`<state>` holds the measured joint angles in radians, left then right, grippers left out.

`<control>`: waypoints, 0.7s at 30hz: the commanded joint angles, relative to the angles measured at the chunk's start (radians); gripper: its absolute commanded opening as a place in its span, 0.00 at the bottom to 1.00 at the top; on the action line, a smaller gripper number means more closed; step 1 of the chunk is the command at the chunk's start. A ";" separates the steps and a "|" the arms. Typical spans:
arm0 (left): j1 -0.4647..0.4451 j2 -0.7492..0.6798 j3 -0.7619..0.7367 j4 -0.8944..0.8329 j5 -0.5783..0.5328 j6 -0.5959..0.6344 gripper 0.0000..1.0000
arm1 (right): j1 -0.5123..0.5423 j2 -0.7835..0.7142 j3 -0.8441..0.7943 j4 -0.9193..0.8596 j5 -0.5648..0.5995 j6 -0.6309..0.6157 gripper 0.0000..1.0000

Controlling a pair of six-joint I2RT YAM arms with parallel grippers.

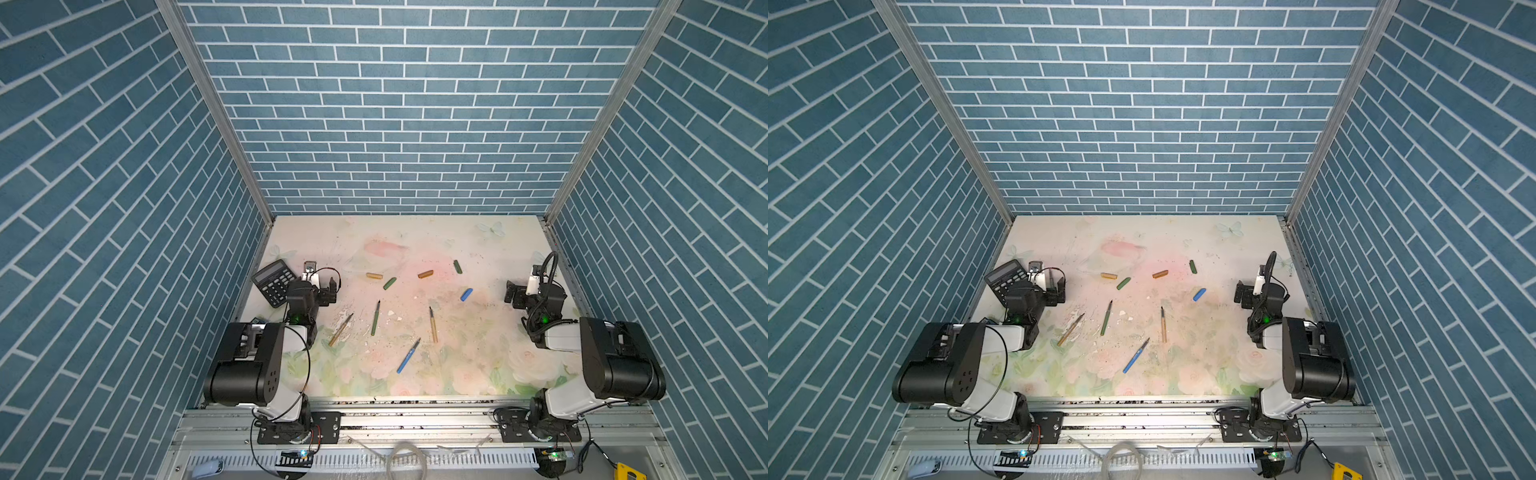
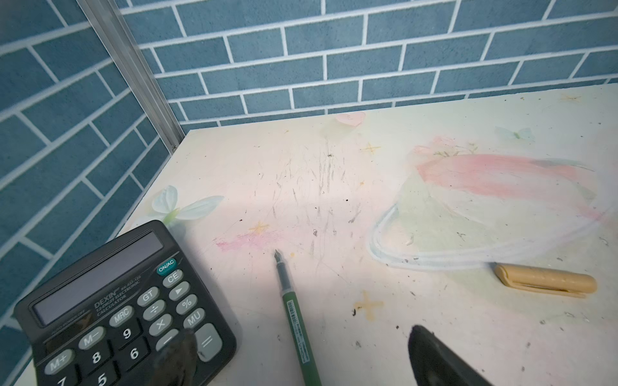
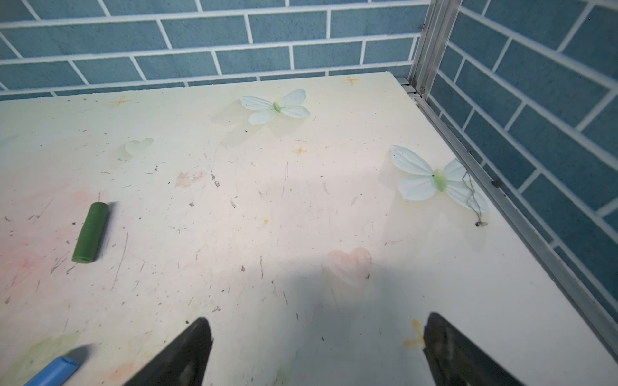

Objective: Insert the pens into the pen caps

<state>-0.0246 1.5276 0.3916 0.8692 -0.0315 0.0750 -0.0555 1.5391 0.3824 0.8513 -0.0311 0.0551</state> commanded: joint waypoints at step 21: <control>0.003 0.000 0.001 -0.017 0.005 -0.004 1.00 | -0.001 0.005 0.013 0.014 0.001 -0.009 0.99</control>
<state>-0.0246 1.5276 0.3916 0.8688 -0.0315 0.0750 -0.0551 1.5391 0.3824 0.8516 -0.0307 0.0551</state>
